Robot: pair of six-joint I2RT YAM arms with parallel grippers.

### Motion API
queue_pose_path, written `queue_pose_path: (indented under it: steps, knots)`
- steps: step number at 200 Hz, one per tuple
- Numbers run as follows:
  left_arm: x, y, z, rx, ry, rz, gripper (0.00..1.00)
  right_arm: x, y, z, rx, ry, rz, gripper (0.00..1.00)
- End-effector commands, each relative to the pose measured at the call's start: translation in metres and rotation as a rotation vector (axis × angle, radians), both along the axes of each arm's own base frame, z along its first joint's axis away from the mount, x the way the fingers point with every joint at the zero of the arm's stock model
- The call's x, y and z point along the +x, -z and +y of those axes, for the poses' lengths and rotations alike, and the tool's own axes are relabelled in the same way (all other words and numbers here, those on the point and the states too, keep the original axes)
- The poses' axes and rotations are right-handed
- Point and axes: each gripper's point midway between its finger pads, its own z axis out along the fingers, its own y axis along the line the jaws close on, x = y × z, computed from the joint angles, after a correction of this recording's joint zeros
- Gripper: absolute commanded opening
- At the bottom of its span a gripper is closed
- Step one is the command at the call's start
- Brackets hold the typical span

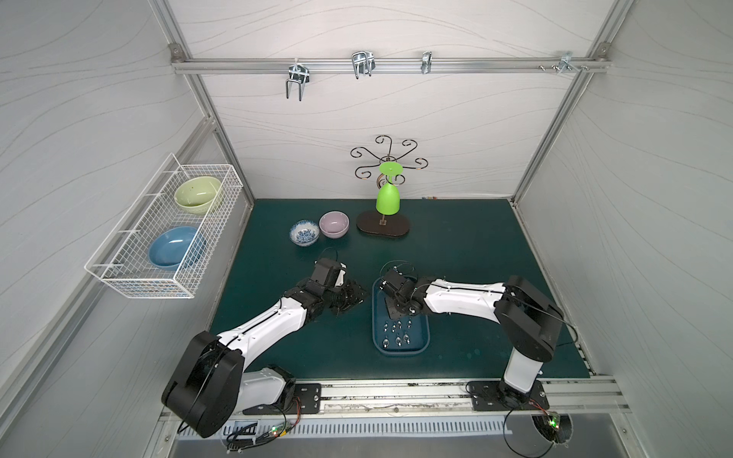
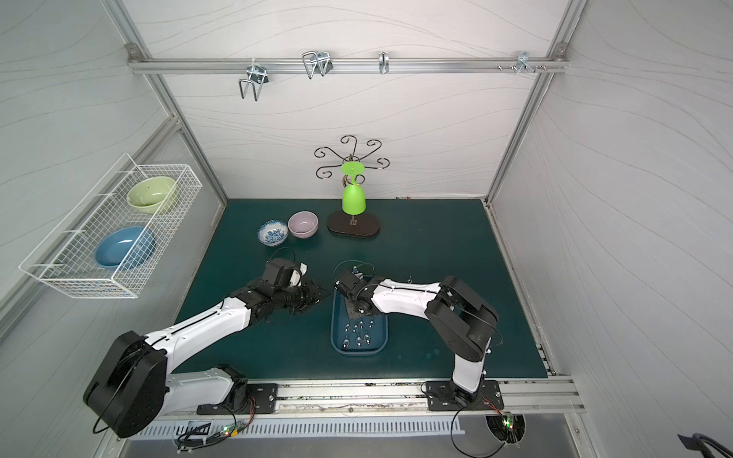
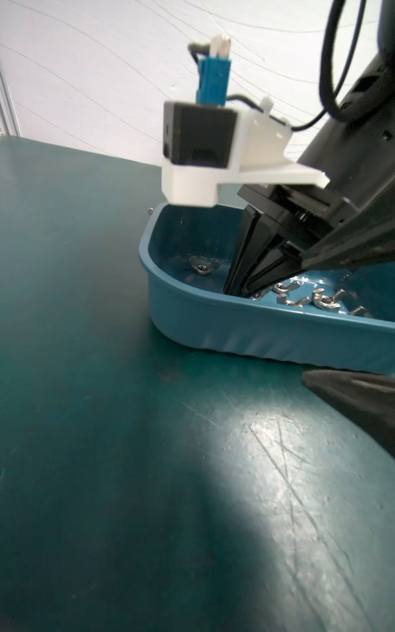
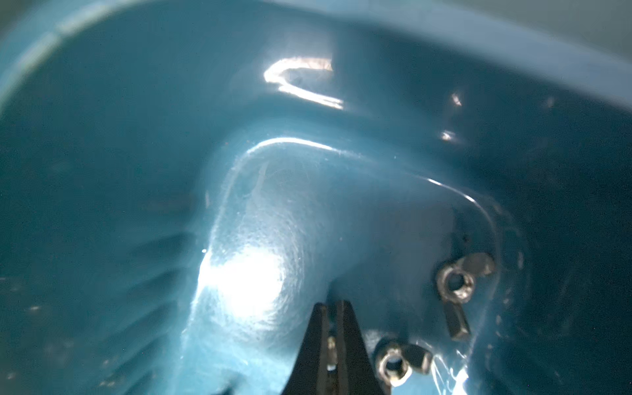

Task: Take out the wing nut from the storage box
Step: Pick up the wing nut from the storage box, then place the wing nut at the center of the board.

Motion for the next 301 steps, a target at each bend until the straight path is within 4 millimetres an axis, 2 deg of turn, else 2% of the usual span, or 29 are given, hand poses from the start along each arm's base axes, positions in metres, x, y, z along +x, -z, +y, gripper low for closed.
queue_pose_path:
  steps: [1, 23, 38, 72, 109, 143, 173, 207, 257, 301]
  knots:
    - [0.013, -0.018, -0.007, -0.036, 0.01, -0.055, 0.51, 0.006, -0.029, 0.005, 0.039, -0.011, -0.06, 0.0]
    - [0.018, -0.03, -0.013, -0.057, 0.021, -0.072, 0.51, 0.015, -0.049, -0.001, 0.041, -0.003, -0.113, 0.0]
    - [0.022, -0.04, -0.021, -0.069, 0.037, -0.092, 0.51, 0.025, -0.061, -0.013, 0.036, 0.018, -0.143, 0.0]
    - [0.026, -0.064, -0.057, -0.086, 0.131, -0.144, 0.51, 0.062, -0.076, -0.071, 0.016, 0.149, -0.185, 0.0]
    - [0.025, -0.078, -0.107, -0.123, 0.253, -0.18, 0.51, 0.102, -0.075, -0.149, 0.003, 0.349, -0.175, 0.0]
    - [0.025, -0.081, -0.144, -0.172, 0.343, -0.184, 0.51, 0.125, -0.057, -0.19, -0.017, 0.459, -0.128, 0.0]
    - [0.02, -0.075, -0.168, -0.183, 0.407, -0.172, 0.51, 0.129, -0.032, -0.201, -0.021, 0.497, -0.064, 0.0]
    - [0.019, -0.067, -0.182, -0.209, 0.441, -0.143, 0.51, 0.124, -0.005, -0.208, -0.036, 0.521, -0.005, 0.0]
    - [0.015, -0.063, -0.193, -0.226, 0.475, -0.127, 0.52, 0.117, 0.017, -0.213, -0.044, 0.55, 0.048, 0.0]
    - [0.012, -0.055, -0.19, -0.216, 0.476, -0.113, 0.52, 0.114, 0.019, -0.215, -0.049, 0.555, 0.053, 0.03]
